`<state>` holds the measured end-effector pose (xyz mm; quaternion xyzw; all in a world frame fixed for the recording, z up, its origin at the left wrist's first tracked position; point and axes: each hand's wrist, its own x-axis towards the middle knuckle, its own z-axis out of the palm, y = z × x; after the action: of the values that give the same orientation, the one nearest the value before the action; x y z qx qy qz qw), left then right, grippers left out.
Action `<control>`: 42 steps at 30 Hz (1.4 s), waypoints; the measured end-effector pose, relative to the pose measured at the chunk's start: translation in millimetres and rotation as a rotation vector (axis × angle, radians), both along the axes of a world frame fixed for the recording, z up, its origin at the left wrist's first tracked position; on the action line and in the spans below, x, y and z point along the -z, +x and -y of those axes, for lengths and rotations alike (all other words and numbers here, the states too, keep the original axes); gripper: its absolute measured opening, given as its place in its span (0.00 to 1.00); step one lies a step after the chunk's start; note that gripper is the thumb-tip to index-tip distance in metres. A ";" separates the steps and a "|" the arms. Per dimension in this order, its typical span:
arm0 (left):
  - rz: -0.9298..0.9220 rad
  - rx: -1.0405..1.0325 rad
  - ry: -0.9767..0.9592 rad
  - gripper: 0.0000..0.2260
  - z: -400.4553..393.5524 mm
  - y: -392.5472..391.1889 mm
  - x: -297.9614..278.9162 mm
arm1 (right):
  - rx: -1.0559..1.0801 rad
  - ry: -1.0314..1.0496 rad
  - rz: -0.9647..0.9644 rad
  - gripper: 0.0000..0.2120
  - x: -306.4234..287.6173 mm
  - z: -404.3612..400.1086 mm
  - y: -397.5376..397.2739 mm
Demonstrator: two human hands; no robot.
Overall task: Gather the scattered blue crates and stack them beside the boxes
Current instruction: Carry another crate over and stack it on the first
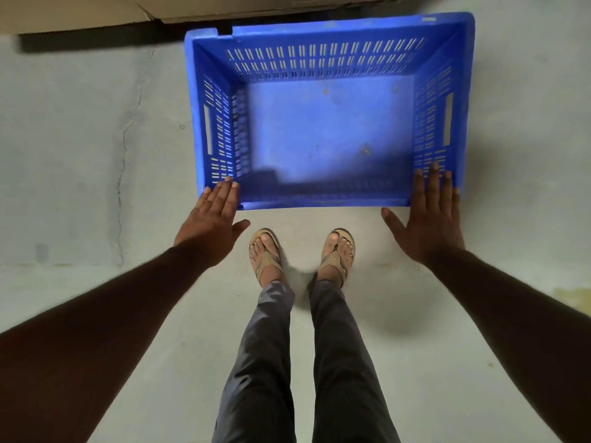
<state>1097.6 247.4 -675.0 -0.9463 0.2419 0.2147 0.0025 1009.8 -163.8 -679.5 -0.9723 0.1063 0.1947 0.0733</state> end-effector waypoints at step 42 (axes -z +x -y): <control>-0.508 -0.309 -0.846 0.09 80.2 -158.8 -424.7 | 0.964 0.744 0.530 0.10 -458.3 -96.1 -275.0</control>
<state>938.8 167.2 -250.3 -0.8073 0.1579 0.3188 -0.4709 734.8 -67.7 -221.1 -0.7408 0.4333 -0.0819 0.5067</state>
